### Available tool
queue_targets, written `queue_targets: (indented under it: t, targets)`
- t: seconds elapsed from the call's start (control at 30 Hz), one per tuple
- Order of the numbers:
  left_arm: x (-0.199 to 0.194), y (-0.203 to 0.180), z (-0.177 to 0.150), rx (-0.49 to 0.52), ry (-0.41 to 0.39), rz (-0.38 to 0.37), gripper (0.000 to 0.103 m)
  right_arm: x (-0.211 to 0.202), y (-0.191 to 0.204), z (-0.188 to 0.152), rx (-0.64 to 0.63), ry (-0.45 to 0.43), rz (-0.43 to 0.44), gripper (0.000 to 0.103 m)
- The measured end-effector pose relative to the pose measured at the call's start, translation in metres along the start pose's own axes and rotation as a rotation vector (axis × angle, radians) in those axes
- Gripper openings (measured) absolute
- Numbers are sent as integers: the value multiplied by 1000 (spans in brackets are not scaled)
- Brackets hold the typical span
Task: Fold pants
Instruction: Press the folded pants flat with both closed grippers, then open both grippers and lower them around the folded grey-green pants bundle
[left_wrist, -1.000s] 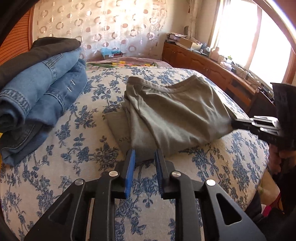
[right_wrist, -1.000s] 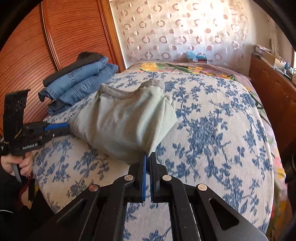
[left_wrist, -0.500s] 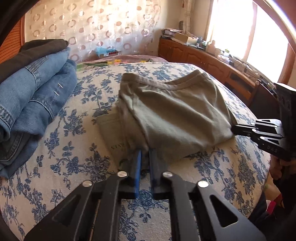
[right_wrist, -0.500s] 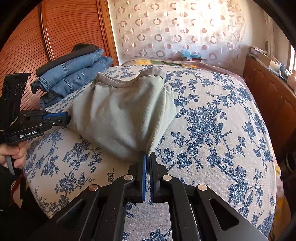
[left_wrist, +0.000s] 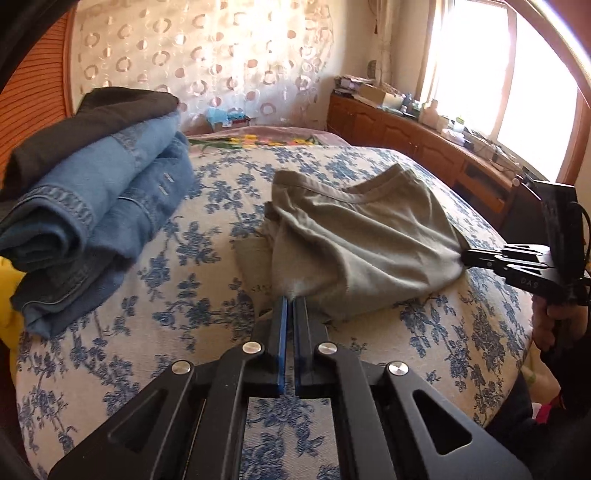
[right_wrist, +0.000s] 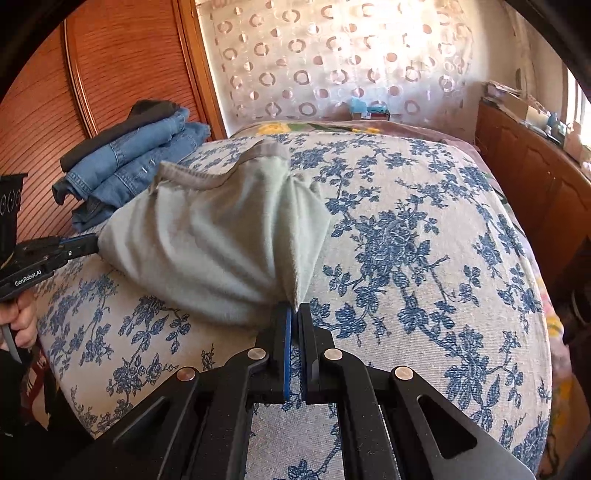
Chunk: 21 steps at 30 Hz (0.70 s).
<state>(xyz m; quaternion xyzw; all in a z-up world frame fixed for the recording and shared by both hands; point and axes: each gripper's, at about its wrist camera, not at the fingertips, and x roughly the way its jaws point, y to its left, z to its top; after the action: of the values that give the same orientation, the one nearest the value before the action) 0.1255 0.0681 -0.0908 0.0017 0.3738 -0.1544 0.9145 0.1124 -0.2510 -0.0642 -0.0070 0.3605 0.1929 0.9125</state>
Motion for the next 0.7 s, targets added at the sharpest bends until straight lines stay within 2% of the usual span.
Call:
queue_targets:
  t: [0.27,0.43,0.5,0.63,0.67,0.7]
  targets:
    - [1,2,-7,-4,19,-6,4,-19,-8,-5,16,-37,-9,2]
    - [-4,-6,-9,-1,31,-37,4,-21,-2,-7,-8,-11,22,2]
    - [-7,-9,-6,5,27,-16,5,-25,0,-7,-20,-19,21,2]
    - [-13,-14,3,25,7,-22,26,-36,1,-2,-33,-47,34,8]
    - [-14,-16,6,30,3,-20,34,-38,1,0,-41,-54,28,15]
    - [-12,-16,9,30,0,-23,47,-40,2,2,-47,-58,20,20]
